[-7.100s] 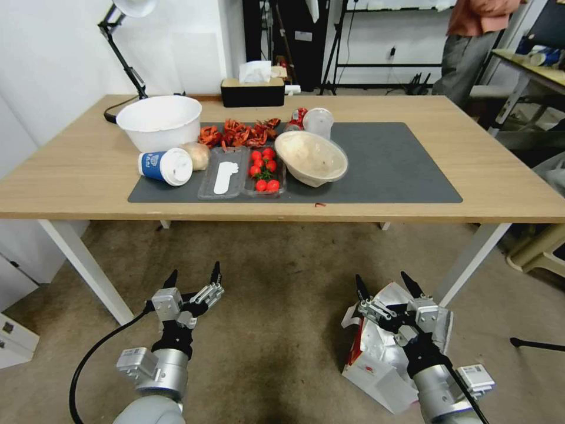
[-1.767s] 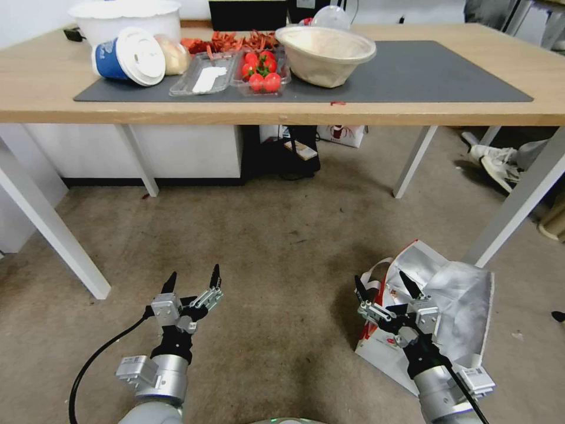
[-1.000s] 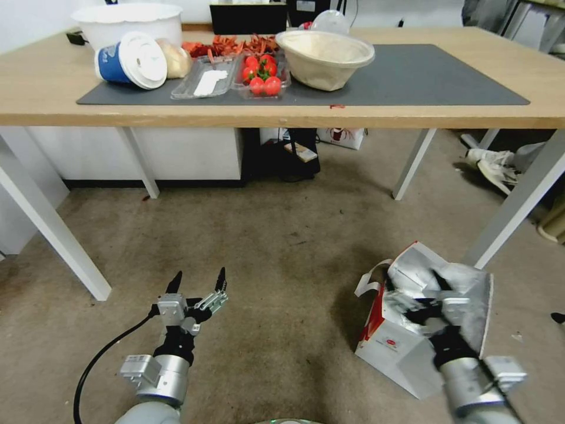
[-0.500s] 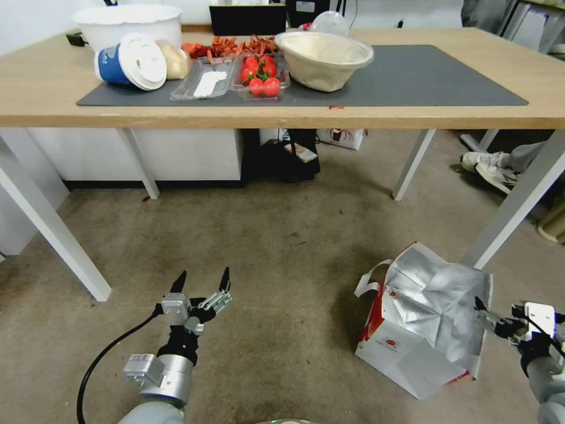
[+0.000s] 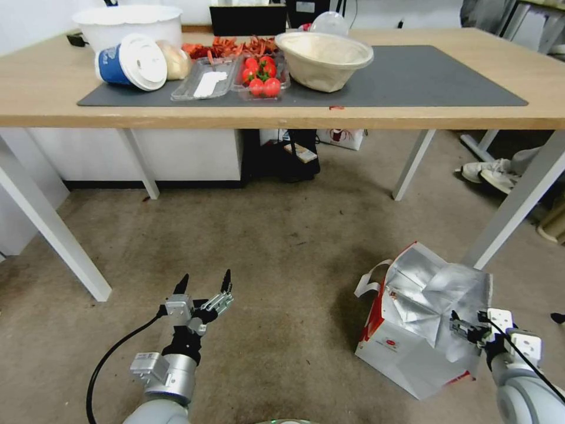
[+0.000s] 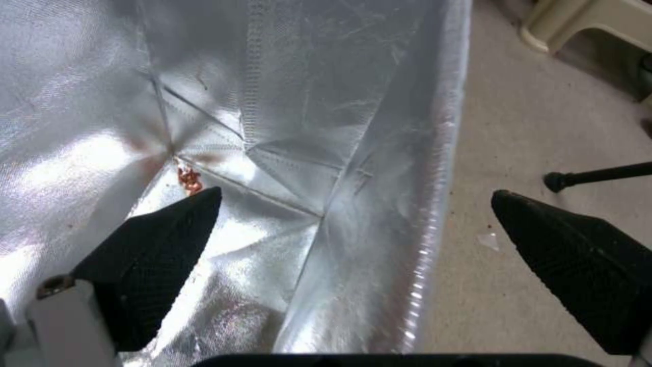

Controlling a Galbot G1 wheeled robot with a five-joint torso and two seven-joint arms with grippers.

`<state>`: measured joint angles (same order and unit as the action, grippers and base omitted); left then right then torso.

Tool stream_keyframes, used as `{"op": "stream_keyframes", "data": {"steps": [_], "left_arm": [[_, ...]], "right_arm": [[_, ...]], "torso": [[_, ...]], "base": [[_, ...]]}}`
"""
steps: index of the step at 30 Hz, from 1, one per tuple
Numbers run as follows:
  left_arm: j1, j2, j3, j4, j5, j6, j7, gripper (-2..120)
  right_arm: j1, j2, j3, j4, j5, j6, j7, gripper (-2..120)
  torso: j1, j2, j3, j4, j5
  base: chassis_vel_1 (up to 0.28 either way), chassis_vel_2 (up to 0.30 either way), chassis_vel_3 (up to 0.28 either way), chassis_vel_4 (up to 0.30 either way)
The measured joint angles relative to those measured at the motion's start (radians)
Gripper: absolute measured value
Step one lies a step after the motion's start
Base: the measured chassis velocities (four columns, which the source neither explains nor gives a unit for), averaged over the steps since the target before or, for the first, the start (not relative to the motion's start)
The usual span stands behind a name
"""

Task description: Pick up the food delivery bag from the floor and place it on the table.

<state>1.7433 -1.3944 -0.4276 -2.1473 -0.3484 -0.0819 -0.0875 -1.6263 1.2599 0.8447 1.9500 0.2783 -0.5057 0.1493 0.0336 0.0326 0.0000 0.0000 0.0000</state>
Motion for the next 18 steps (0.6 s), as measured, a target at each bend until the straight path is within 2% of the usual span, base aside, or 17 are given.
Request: {"op": "stream_keyframes", "data": {"steps": [18], "left_arm": [[-0.005,-0.002,0.001,0.007,0.001,-0.004,-0.01,100]], "right_arm": [[-0.035,0.053,-0.029,0.032,-0.054,-0.014,0.046,100]], "torso": [[0.0,0.001,0.0,0.0001,0.0]], "base": [[0.0,0.0,0.0,0.0]]}}
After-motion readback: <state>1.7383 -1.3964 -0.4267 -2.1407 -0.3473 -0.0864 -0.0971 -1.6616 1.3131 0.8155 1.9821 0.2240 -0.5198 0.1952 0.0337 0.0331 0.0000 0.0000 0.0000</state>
